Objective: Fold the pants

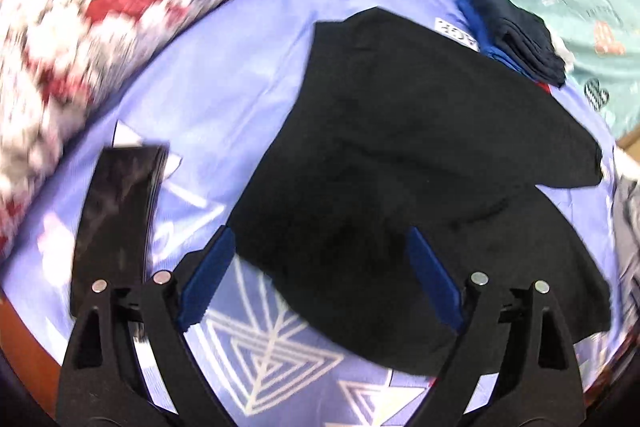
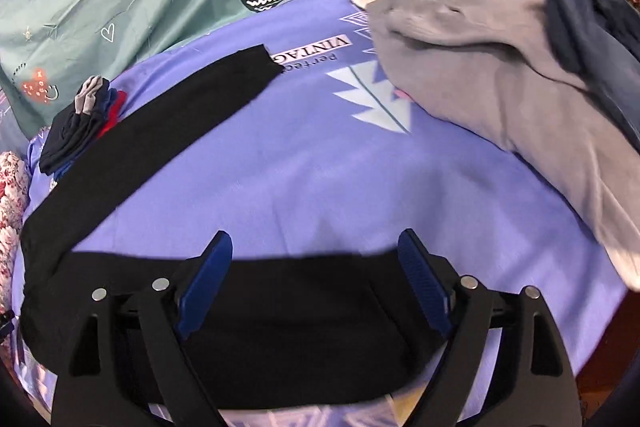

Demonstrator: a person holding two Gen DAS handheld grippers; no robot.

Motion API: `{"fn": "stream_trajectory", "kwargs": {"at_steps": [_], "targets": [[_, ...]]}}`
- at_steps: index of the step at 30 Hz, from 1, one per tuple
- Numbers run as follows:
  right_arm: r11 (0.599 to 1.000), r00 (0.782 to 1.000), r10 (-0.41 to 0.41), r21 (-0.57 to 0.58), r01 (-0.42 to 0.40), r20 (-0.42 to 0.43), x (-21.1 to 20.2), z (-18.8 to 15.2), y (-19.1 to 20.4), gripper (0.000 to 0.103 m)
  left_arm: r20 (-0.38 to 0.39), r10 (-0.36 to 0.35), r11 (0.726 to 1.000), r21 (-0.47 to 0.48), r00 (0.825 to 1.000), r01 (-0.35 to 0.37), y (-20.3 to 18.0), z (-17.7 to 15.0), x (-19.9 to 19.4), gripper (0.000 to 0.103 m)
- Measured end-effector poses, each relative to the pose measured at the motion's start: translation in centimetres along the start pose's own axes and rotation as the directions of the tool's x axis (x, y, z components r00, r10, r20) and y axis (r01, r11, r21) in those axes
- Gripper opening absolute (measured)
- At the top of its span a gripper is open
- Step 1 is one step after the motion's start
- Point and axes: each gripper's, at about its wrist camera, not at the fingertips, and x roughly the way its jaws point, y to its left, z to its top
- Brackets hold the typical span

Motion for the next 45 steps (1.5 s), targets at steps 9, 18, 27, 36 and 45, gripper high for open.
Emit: {"fn": "stream_trajectory", "kwargs": {"at_steps": [9, 18, 27, 36, 45], "targets": [[0.992, 0.993, 0.119, -0.034, -0.118, 0.014, -0.2, -1.3, 3.4, 0.085, -0.159, -0.081, 0.992, -0.108, 0.984, 0.064, 1.3, -2.0, 2.5, 0.054], [0.993, 0.993, 0.117, -0.006, -0.116, 0.010, -1.5, -2.3, 1.4, 0.085, -0.168, -0.116, 0.982, -0.167, 0.979, 0.088, 1.5, -0.6, 3.9, 0.070], [0.987, 0.991, -0.003, 0.156, 0.023, -0.131, -1.0, -5.0, -6.0, 0.085, -0.148, -0.042, 0.993, -0.115, 0.988, 0.025, -0.8, -0.2, 3.7, 0.017], [0.981, 0.983, -0.016, 0.186, 0.051, -0.185, 3.8, -4.8, -4.9, 0.014, -0.117, -0.090, 0.983, -0.168, 0.989, 0.069, -0.3, 0.7, 2.3, 0.016], [0.959, 0.978, 0.184, 0.199, -0.200, 0.098, -6.2, 0.7, -6.3, 0.011, 0.022, -0.019, 0.999, -0.036, 1.000, 0.020, -3.6, -0.9, -4.8, 0.015]]}}
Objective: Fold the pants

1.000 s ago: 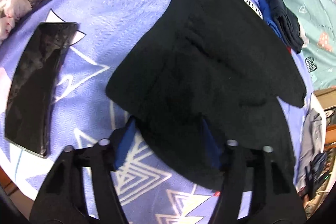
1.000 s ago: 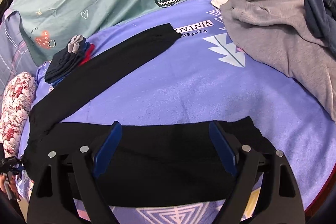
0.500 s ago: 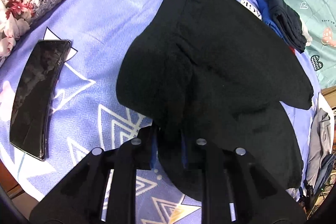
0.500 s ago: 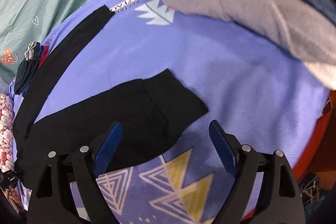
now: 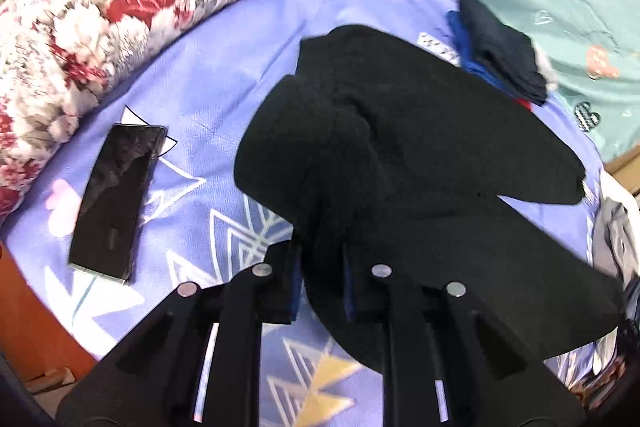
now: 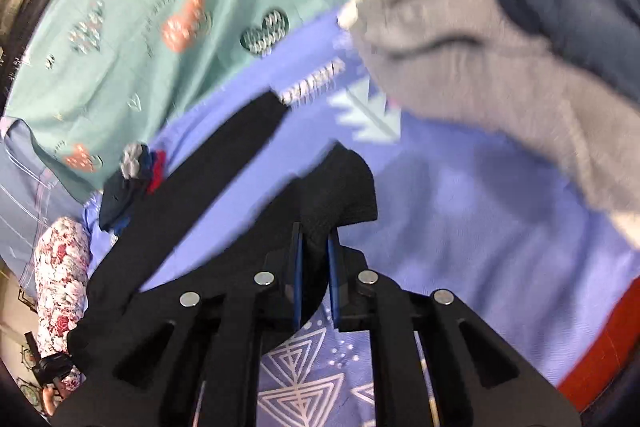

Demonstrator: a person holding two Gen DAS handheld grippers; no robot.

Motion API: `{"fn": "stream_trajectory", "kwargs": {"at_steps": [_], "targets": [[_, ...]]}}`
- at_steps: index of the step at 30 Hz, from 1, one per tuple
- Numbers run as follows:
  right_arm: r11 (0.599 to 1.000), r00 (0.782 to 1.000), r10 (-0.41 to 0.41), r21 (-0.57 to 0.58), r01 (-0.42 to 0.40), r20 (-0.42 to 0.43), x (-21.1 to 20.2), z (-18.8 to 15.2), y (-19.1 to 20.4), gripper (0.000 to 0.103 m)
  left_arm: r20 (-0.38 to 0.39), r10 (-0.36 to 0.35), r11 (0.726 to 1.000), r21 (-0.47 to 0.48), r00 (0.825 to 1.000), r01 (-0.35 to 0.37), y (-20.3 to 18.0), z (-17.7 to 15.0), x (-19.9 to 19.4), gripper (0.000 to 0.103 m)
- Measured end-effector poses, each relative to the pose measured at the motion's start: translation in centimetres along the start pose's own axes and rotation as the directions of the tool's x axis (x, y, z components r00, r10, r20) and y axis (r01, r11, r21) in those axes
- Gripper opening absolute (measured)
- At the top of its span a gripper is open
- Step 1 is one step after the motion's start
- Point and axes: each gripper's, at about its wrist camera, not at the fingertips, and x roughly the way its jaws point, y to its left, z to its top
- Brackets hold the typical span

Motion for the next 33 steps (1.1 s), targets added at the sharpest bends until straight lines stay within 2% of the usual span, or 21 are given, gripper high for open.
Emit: {"fn": "stream_trajectory", "kwargs": {"at_steps": [3, 5, 9, 10, 11, 12, 13, 14, 15, 17, 18, 19, 21, 22, 23, 25, 28, 31, 33], "targets": [[0.999, 0.996, -0.039, 0.008, 0.039, 0.083, -3.3, -0.4, -0.9, 0.011, 0.010, -0.001, 1.000, 0.023, 1.000, 0.001, -0.1, -0.9, -1.3, 0.016], [0.999, 0.994, -0.038, 0.037, 0.034, 0.102, -4.0, -1.1, -2.6, 0.011, -0.013, 0.019, 0.999, 0.051, 1.000, -0.018, -0.5, -1.6, -0.6, 0.018], [0.981, 0.989, -0.150, 0.120, 0.151, -0.019, -1.0, -3.0, -6.7, 0.011, -0.136, 0.043, 0.996, 0.084, 0.990, -0.032, -0.7, -3.6, 2.7, 0.031], [0.973, 0.978, -0.196, 0.114, 0.203, -0.070, 0.0, -3.8, -7.4, 0.013, -0.146, 0.055, 0.995, 0.087, 0.988, -0.043, -0.5, -3.8, 3.0, 0.038], [0.964, 0.968, -0.229, 0.115, 0.240, -0.102, 0.7, -4.5, -7.9, 0.014, -0.153, 0.088, 0.993, 0.086, 0.984, -0.075, -0.1, -4.1, 3.3, 0.039], [0.947, 0.946, -0.286, 0.108, 0.304, -0.151, 1.7, -5.1, -8.6, 0.024, -0.147, 0.125, 0.990, 0.085, 0.981, -0.113, 0.5, -4.2, 3.3, 0.044], [0.928, 0.924, -0.341, 0.097, 0.360, -0.174, 2.1, -5.2, -9.0, 0.040, -0.133, 0.141, 0.988, 0.085, 0.981, -0.131, 0.9, -4.2, 3.1, 0.048], [0.912, 0.909, -0.382, 0.093, 0.400, -0.165, 2.1, -5.1, -9.2, 0.046, -0.108, 0.158, 0.986, 0.078, 0.981, -0.150, 1.5, -3.9, 2.6, 0.051], [0.902, 0.904, -0.409, 0.093, 0.421, -0.129, 1.8, -4.8, -9.1, 0.052, -0.087, 0.163, 0.986, 0.058, 0.983, -0.158, 2.1, -3.5, 2.0, 0.058], [0.852, 0.855, -0.519, 0.073, 0.518, -0.008, 0.6, -3.6, -7.5, 0.056, -0.046, 0.156, 0.988, 0.023, 0.987, -0.155, 2.9, -2.7, 0.9, 0.064], [0.837, 0.835, -0.547, 0.058, 0.545, 0.050, 0.3, -3.0, -6.3, 0.060, -0.036, 0.156, 0.988, 0.019, 0.987, -0.155, 3.0, -2.4, 0.7, 0.066], [0.840, 0.835, -0.543, 0.051, 0.541, 0.085, 0.2, -2.8, -5.5, 0.064, -0.026, 0.155, 0.988, 0.018, 0.988, -0.155, 3.2, -2.2, 0.5, 0.068], [0.878, 0.872, -0.477, 0.022, 0.478, 0.107, 0.7, -2.5, -3.3, 0.065, -0.031, 0.152, 0.988, 0.022, 0.988, -0.151, 3.2, -2.0, 0.8, 0.072], [0.907, 0.904, -0.417, -0.014, 0.420, 0.091, 1.6, -2.4, -1.7, 0.065, -0.039, 0.146, 0.989, 0.023, 0.988, -0.146, 3.2, -2.0, 1.1, 0.072], [0.923, 0.923, -0.377, -0.042, 0.381, 0.078, 2.2, -2.6, -0.7, 0.065, -0.063, 0.139, 0.990, 0.028, 0.988, -0.137, 3.5, -2.0, 1.7, 0.072], [0.942, 0.946, -0.319, -0.096, 0.323, 0.054, 3.7, -3.1, 1.8, 0.065, -0.101, 0.128, 0.992, 0.034, 0.987, -0.126, 3.1, -2.4, 3.0, 0.072], [0.957, 0.966, -0.253, -0.137, 0.257, 0.044, 5.3, -3.6, 4.3, 0.065, -0.153, 0.084, 0.996, -0.006, 0.985, -0.085, 3.8, -2.9, 4.2, 0.072], [0.952, 0.967, -0.251, -0.175, 0.252, 0.027, 7.0, -3.9, 5.8, 0.065, -0.210, -0.015, 0.995, -0.104, 0.978, -0.007, 5.1, -3.1, 5.0, 0.072], [0.960, 0.975, -0.224, -0.174, 0.220, -0.003, 8.0, -3.8, 6.4, 0.065, -0.209, -0.021, 0.993, -0.115, 0.978, -0.004, 5.1, -3.3, 5.1, 0.074]]}}
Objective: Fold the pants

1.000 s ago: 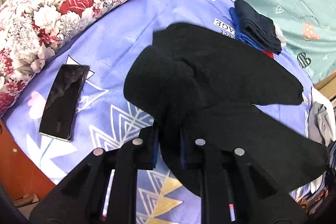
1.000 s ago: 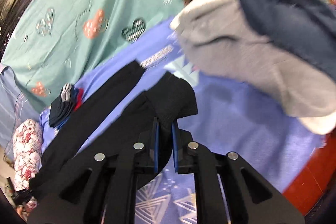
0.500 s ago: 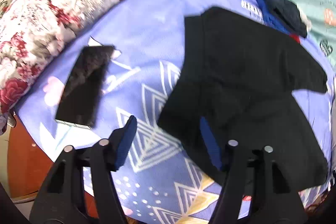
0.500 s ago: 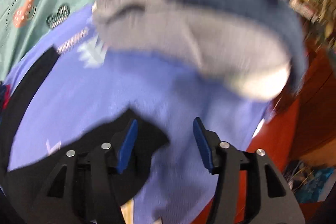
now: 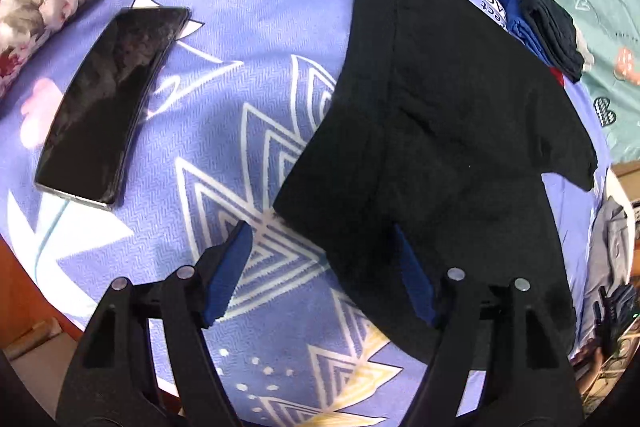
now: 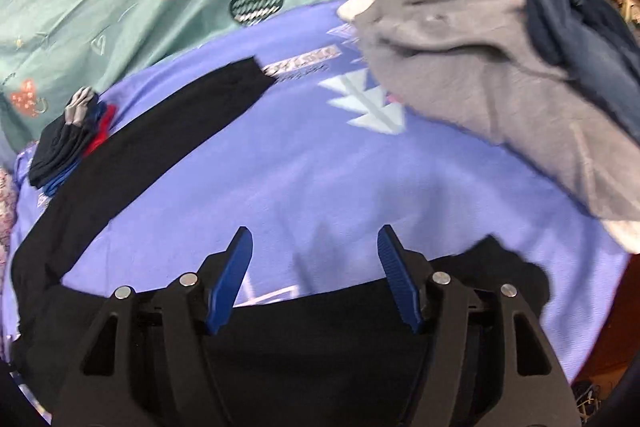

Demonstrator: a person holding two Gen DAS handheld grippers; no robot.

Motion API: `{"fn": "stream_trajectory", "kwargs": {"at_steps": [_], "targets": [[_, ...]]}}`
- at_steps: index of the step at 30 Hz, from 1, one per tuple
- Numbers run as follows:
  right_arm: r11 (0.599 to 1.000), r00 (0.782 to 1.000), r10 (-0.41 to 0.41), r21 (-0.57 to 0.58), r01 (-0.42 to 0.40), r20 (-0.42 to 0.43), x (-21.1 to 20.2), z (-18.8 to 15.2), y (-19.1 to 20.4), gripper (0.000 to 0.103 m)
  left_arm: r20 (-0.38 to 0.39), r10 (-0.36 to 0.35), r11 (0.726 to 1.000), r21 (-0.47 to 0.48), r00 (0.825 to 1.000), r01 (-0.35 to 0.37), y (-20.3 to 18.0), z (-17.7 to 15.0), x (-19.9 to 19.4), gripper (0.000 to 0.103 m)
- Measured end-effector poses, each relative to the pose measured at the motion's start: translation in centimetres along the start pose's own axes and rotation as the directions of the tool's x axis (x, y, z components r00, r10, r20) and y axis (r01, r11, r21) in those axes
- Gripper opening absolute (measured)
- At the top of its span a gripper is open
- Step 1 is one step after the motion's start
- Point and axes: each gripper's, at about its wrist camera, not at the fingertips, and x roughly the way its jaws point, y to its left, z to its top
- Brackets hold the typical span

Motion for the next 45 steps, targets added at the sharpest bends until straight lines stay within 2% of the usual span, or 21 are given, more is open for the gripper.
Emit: {"fn": "stream_trajectory", "kwargs": {"at_steps": [3, 7, 9, 11, 12, 13, 17, 21, 23, 25, 26, 27, 28, 29, 31, 33, 36, 39, 41, 42, 45], "targets": [[1.000, 0.999, 0.030, -0.008, -0.030, -0.012, 0.5, -0.5, 0.9, 0.065, -0.009, 0.022, 0.998, 0.054, 1.000, -0.022, -1.0, -0.3, 0.6, 0.080], [0.999, 0.999, 0.041, -0.021, -0.041, -0.018, 0.6, -0.8, 1.7, 0.065, -0.010, -0.019, 0.998, 0.057, 1.000, 0.020, -2.0, 0.2, 1.0, 0.068], [0.998, 0.998, 0.066, 0.010, -0.066, -0.019, 0.3, -1.1, 1.2, 0.065, 0.011, 0.026, 0.995, 0.099, 1.000, -0.027, -2.9, 0.7, 1.6, 0.066], [0.996, 0.997, 0.077, 0.036, -0.076, -0.006, 0.0, -1.2, 0.8, 0.065, 0.020, 0.053, 0.990, 0.129, 0.998, -0.055, -3.8, 0.9, 1.9, 0.045], [0.997, 0.997, 0.071, 0.036, -0.070, -0.005, -0.1, -1.3, 0.6, 0.065, 0.005, 0.022, 0.991, 0.131, 1.000, -0.023, -4.1, 1.0, 2.0, 0.023], [0.998, 0.998, 0.064, 0.029, -0.063, -0.008, -0.1, -1.4, 0.6, 0.065, -0.003, -0.004, 0.992, 0.124, 1.000, 0.004, -4.3, 1.0, 2.0, 0.020], [0.998, 0.998, 0.059, 0.027, -0.058, -0.029, 0.1, -1.7, 0.3, 0.065, 0.167, 0.049, 0.979, 0.188, 0.985, -0.080, -6.2, 0.3, -0.8, 0.018], [0.995, 0.994, 0.100, 0.027, -0.099, -0.034, -0.2, -1.4, 0.9, 0.065, 0.225, 0.021, 0.991, 0.121, 0.974, -0.049, -4.2, 1.4, -4.4, 0.018], [0.993, 0.992, 0.119, 0.015, -0.118, -0.034, -0.4, -1.2, 1.4, 0.066, 0.245, 0.038, 0.992, 0.105, 0.969, -0.066, -3.0, 2.0, -5.1, 0.019], [0.991, 0.988, 0.131, 0.003, -0.131, -0.077, 0.3, -1.2, 2.2, 0.066, 0.214, 0.048, 0.993, 0.098, 0.976, -0.070, -2.1, 2.4, -4.0, 0.024], [0.992, 0.986, 0.123, -0.003, -0.124, -0.109, 0.9, -1.3, 2.6, 0.066, 0.171, 0.085, 0.990, 0.093, 0.982, -0.102, -1.8, 2.6, -2.4, 0.029], [0.994, 0.984, 0.110, -0.007, -0.112, -0.138, 1.6, -1.4, 2.9, 0.066, 0.130, 0.135, 0.986, 0.080, 0.982, -0.146, -1.4, 2.7, -1.1, 0.046], [0.996, 0.981, 0.090, -0.012, -0.093, -0.170, 2.4, -1.6, 3.3, 0.066, 0.085, 0.182, 0.980, 0.066, 0.980, -0.188, -0.7, 2.5, 0.4, 0.050], [0.996, 0.979, 0.079, -0.015, -0.083, -0.187, 2.9, -1.7, 3.6, 0.066, 0.064, 0.174, 0.983, 0.055, 0.983, -0.178, -0.2, 2.5, 1.1, 0.053], [0.994, 0.980, 0.100, -0.021, -0.105, -0.173, 2.9, -1.3, 4.2, 0.066, 0.074, 0.137, 0.990, 0.028, 0.988, -0.139, 0.3, 2.5, 0.5, 0.060], [0.992, 0.981, 0.119, -0.033, -0.125, -0.152, 2.6, -0.4, 5.0, 0.066, 0.108, 0.145, 0.989, 0.008, 0.984, -0.147, 0.8, 2.9, -0.9, 0.069], [0.987, 0.982, 0.144, -0.047, -0.151, -0.120, 3.0, 1.6, 6.7, 0.086, 0.145, 0.134, 0.990, 0.012, 0.980, -0.137, 1.2, 3.9, -3.1, 0.077], [0.983, 0.980, 0.161, -0.066, -0.169, -0.114, 3.8, 3.2, 9.1, 0.086, 0.173, 0.161, 0.983, 0.059, 0.972, -0.174, -0.3, 5.1, -4.2, 0.076], [0.977, 0.975, 0.192, -0.072, -0.201, -0.113, 3.8, 3.5, 10.3, 0.086, 0.204, 0.173, 0.975, 0.103, 0.964, -0.197, -1.3, 5.4, -5.4, 0.085], [0.972, 0.972, 0.210, -0.080, -0.219, -0.108, 3.7, 3.4, 10.9, 0.086, 0.206, 0.180, 0.974, 0.101, 0.962, -0.204, -1.1, 5.5, -5.8, 0.094], [0.966, 0.964, 0.238, -0.078, -0.248, -0.119, 4.3, 3.1, 11.5, 0.086, 0.205, 0.215, 0.971, 0.055, 0.955, -0.231, 0.3, 5.7, -6.7, 0.094]]}}
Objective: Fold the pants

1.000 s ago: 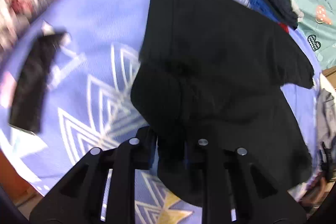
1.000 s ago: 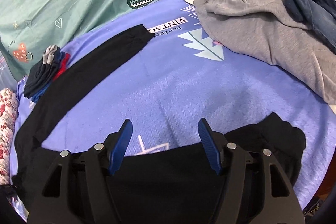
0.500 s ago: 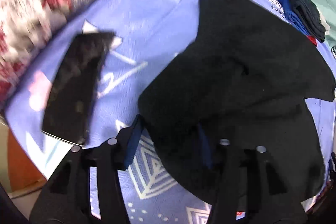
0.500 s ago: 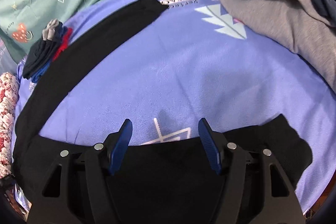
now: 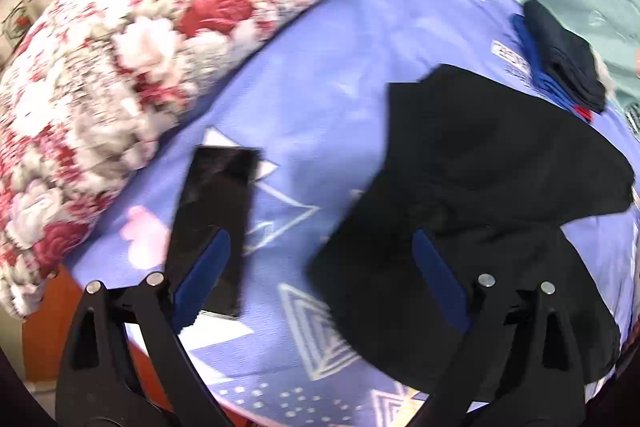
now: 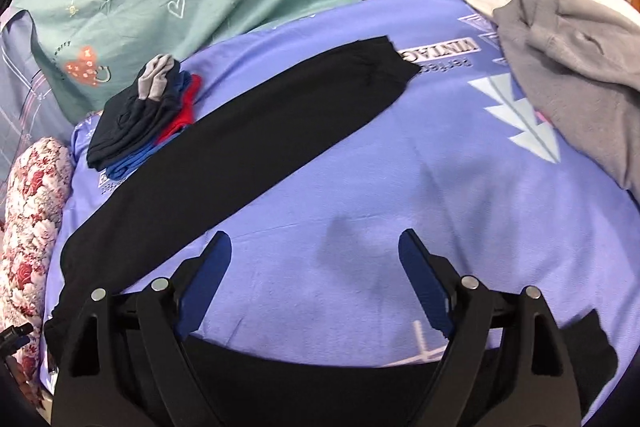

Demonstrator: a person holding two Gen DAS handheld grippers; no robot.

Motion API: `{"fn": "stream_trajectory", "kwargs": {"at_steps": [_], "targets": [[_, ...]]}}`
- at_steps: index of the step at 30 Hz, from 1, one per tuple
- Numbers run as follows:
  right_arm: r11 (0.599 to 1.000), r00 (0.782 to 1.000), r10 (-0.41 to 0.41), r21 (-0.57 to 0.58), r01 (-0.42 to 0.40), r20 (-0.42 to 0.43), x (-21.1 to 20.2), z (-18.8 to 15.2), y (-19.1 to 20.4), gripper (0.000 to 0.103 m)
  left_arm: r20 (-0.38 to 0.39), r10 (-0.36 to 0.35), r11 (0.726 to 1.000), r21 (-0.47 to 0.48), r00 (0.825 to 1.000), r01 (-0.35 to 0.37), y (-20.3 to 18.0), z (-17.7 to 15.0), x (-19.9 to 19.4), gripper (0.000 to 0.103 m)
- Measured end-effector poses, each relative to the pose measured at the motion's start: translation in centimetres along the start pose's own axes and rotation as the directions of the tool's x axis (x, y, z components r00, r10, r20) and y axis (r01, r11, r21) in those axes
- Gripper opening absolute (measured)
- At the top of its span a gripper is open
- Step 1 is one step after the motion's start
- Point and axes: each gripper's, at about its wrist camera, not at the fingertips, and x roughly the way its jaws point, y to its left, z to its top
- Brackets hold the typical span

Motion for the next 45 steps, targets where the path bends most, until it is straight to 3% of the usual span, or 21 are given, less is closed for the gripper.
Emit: {"fn": "stream_trajectory", "kwargs": {"at_steps": [3, 9, 15, 17, 18, 20, 21, 26, 27, 28, 29, 31, 34, 35, 37, 38, 39, 40, 41, 43, 45], "targets": [[0.999, 0.999, 0.028, 0.034, -0.027, -0.019, 0.8, -0.1, -0.5, 0.086, 0.017, -0.029, 0.999, -0.033, 0.999, 0.029, 0.2, 1.5, 0.3, 0.094], [0.999, 0.999, 0.036, 0.038, -0.035, -0.027, 0.9, -0.6, -0.4, 0.086, -0.016, -0.120, 0.985, 0.126, 0.993, 0.121, -7.0, 7.3, 7.0, 0.094], [0.999, 1.000, -0.009, 0.043, 0.010, -0.022, -0.1, -1.0, -1.5, 0.086, -0.097, -0.106, 0.967, 0.223, 0.990, 0.125, -12.2, 10.1, 12.5, 0.089], [0.998, 0.999, -0.022, 0.050, 0.024, -0.024, 0.0, -1.0, -1.8, 0.086, -0.077, -0.081, 0.952, 0.289, 0.994, 0.100, -13.7, 9.9, 12.8, 0.059], [0.998, 0.999, -0.024, 0.053, 0.025, -0.025, 0.0, -1.0, -1.8, 0.086, -0.098, -0.086, 0.942, 0.317, 0.992, 0.113, -14.3, 9.7, 13.1, 0.029], [0.998, 0.999, -0.020, 0.058, 0.022, -0.030, 0.4, -0.9, -1.5, 0.086, -0.080, -0.058, 0.933, 0.351, 0.995, 0.082, -15.1, 9.5, 13.0, 0.022], [0.999, 0.999, -0.016, 0.049, 0.017, -0.032, 0.6, -0.8, -1.0, 0.086, -0.061, -0.050, 0.929, 0.364, 0.997, 0.068, -15.4, 9.6, 12.6, 0.009], [1.000, 0.999, 0.011, -0.008, -0.011, -0.037, 1.3, -0.3, 1.5, 0.086, 0.063, -0.058, 0.964, 0.261, 0.996, 0.039, -12.9, 13.3, 9.2, 0.007], [1.000, 0.999, 0.015, -0.017, -0.015, -0.036, 1.3, -0.3, 1.8, 0.086, 0.104, 0.005, 0.968, 0.248, 0.995, -0.031, -12.6, 13.7, 9.0, 0.000], [0.999, 0.999, 0.021, -0.028, -0.022, -0.034, 1.4, -0.1, 2.2, 0.086, 0.169, 0.110, 0.961, 0.234, 0.979, -0.148, -12.4, 14.4, 8.8, 0.000], [0.999, 0.999, 0.022, -0.035, -0.023, -0.035, 1.6, -0.1, 2.4, 0.086, 0.173, 0.124, 0.964, 0.214, 0.977, -0.160, -11.3, 15.3, 9.1, 0.000], [0.999, 0.999, 0.026, -0.034, -0.028, -0.045, 2.1, 0.1, 2.8, 0.086, 0.064, 0.006, 0.989, 0.147, 0.998, -0.015, -9.6, 15.9, 10.1, 0.000], [0.998, 0.995, 0.056, -0.025, -0.058, -0.082, 3.5, 0.4, 3.2, 0.086, 0.027, 0.054, 0.989, 0.139, 0.998, -0.057, -9.0, 15.3, 11.7, 0.003], [0.997, 0.993, 0.067, -0.029, -0.070, -0.093, 4.0, 0.6, 3.5, 0.086, -0.005, 0.027, 0.990, 0.137, 1.000, -0.027, -9.2, 14.7, 12.2, 0.008], [0.994, 0.991, 0.078, -0.068, -0.085, -0.110, 5.4, 1.7, 4.7, 0.086, -0.037, -0.038, 0.990, 0.138, 0.999, 0.043, -10.0, 13.5, 12.0, 0.035], [0.991, 0.992, 0.074, -0.099, -0.085, -0.106, 6.2, 2.3, 5.6, 0.086, -0.020, -0.054, 0.987, 0.153, 0.998, 0.057, -10.7, 12.9, 11.3, 0.039], [0.983, 0.992, 0.073, -0.159, -0.089, -0.103, 7.4, 3.3, 7.1, 0.073, 0.014, -0.069, 0.980, 0.186, 0.997, 0.066, -11.8, 12.1, 10.3, 0.043], [0.971, 0.990, 0.081, -0.213, -0.105, -0.119, 8.6, 3.9, 8.4, 0.038, 0.032, -0.086, 0.975, 0.207, 0.996, 0.078, -12.5, 11.6, 9.5, 0.050], [0.962, 0.983, 0.099, -0.237, -0.134, -0.153, 9.7, 4.2, 9.4, 0.025, 0.060, -0.124, 0.968, 0.225, 0.991, 0.108, -13.7, 11.0, 8.2, 0.054], [0.929, 0.943, 0.182, -0.265, -0.258, -0.278, 12.7, 4.3, 12.2, 0.015, 0.104, -0.227, 0.951, 0.240, 0.968, 0.197, -15.6, 9.5, 6.3, 0.080], [0.853, 0.881, 0.250, -0.339, -0.397, -0.403, 15.4, 3.0, 15.7, 0.015, 0.121, -0.303, 0.919, 0.299, 0.945, 0.256, -18.4, 8.0, 5.5, 0.090]]}}
